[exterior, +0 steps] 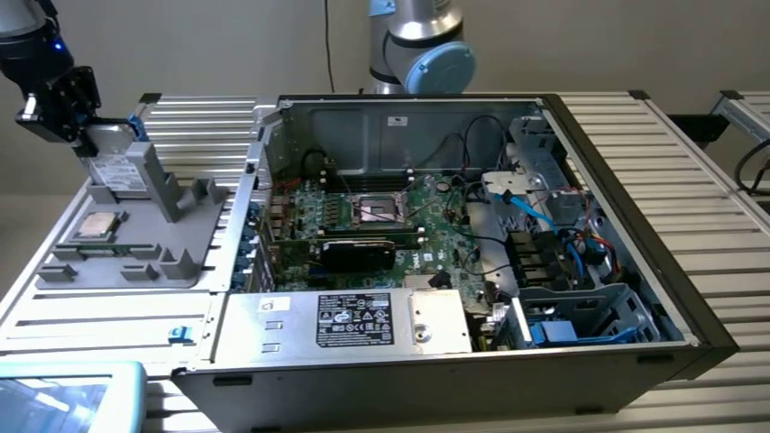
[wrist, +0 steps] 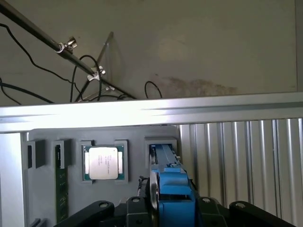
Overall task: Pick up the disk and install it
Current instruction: 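Pick up the disk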
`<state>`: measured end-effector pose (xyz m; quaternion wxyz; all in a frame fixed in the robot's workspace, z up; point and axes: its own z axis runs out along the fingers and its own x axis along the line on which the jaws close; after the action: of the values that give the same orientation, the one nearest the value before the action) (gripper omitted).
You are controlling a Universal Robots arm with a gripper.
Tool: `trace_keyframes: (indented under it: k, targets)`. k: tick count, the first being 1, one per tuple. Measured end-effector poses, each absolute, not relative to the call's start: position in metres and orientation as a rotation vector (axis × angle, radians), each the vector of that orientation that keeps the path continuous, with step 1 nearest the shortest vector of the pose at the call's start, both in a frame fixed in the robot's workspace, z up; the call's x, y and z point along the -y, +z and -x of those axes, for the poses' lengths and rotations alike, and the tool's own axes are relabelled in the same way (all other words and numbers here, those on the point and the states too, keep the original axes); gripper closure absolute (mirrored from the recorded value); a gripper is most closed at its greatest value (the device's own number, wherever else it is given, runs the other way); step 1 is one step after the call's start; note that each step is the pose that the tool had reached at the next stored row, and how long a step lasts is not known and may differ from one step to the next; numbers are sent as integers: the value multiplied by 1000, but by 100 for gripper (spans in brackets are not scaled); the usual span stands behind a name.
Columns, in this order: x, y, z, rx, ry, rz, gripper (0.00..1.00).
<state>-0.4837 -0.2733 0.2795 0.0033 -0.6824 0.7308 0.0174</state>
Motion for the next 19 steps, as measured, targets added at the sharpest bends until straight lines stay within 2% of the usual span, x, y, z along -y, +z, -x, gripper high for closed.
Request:
trace_keyframes:
  k: [7,8,10,11,19]
  targets:
    - [273,279,484,-2291,55,2139,60]
    - [273,279,484,-2291,54,2139,54]
    - [273,279,484,-2291,54,2139,54]
    - [273,279,484,-2291,54,2139,47]
    - [272,279,484,-2298,53,2134,47]
